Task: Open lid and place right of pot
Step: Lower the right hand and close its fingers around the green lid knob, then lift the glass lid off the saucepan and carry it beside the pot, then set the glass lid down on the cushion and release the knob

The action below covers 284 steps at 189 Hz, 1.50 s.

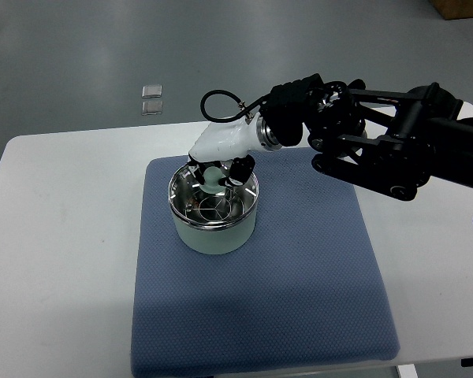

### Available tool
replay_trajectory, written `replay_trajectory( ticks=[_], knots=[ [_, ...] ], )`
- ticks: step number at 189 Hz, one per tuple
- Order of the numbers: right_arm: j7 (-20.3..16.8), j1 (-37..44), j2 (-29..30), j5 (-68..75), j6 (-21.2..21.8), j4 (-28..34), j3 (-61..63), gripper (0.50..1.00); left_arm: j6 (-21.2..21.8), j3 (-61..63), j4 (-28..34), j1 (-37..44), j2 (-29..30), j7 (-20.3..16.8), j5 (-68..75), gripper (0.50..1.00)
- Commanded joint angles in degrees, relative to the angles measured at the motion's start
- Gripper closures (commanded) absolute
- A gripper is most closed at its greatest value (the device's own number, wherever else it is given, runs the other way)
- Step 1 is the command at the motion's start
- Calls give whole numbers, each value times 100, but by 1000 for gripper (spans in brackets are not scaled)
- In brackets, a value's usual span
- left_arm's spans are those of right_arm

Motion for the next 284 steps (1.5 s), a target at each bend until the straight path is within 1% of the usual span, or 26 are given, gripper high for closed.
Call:
replay_trajectory(
  ticks=[1,75,101,117,126,127,137,149,150,156,166,167,171,181,191,192,198,207,208,214,238,239,245,284],
  knots=[
    [16,1,-19,10,-2,59,8,959,0,0,0,0,0,-1,0,500],
    [33,1,-248,63,-2,464,52,963,0,0,0,0,0,7,0,500],
    [33,1,-353,186,-11,481,61,961,0,0,0,-9,0,7,0,500],
    [33,9,-599,230,-2,481,271,961,0,0,0,0,0,-1,0,500],
    [33,10,-599,230,-2,481,272,961,0,0,0,0,0,-1,0,500],
    [33,1,-738,230,-11,464,298,961,0,0,0,-9,0,7,0,500],
    [33,-34,-933,274,-46,437,307,961,0,0,0,0,0,-1,0,500],
    [33,-43,-968,283,-46,429,307,961,0,0,0,0,0,-1,0,500],
    [33,-69,-1151,361,-72,420,307,961,0,0,0,0,0,7,0,500],
    [33,-105,-1240,405,-90,420,307,961,0,0,0,0,0,7,0,500],
    [33,-105,-1241,406,-90,420,307,961,0,0,0,0,0,7,0,500],
    [33,-192,-1415,414,-99,420,315,961,0,0,0,0,0,-1,0,500],
    [33,-228,-1495,414,-108,420,333,961,0,0,0,0,0,7,0,500],
    [33,-298,-1654,414,-108,420,403,961,0,-9,0,0,0,7,0,500],
    [33,-298,-1654,414,-108,420,403,961,0,-9,0,0,0,7,0,500],
    [33,-402,-1784,414,-117,429,438,963,0,0,0,0,0,7,0,500],
    [33,-456,-1882,406,-169,429,439,963,0,0,0,0,0,-1,0,500],
    [33,-456,-1882,406,-169,429,439,963,0,0,0,0,0,-1,0,500],
    [33,-535,-2013,397,-256,429,439,963,0,0,0,0,0,-1,0,500],
    [33,-597,-2084,388,-284,429,438,963,0,0,0,0,0,7,0,500],
    [33,-764,-2181,362,-310,437,439,963,0,0,0,0,0,-1,0,500],
    [33,-903,-2233,336,-319,463,430,963,0,0,0,0,0,7,0,500],
    [33,-1001,-2260,318,-319,473,430,963,0,0,0,0,0,7,0,500],
    [33,-1300,-2225,265,-319,516,439,963,0,0,0,0,0,-1,0,500]
  ],
)
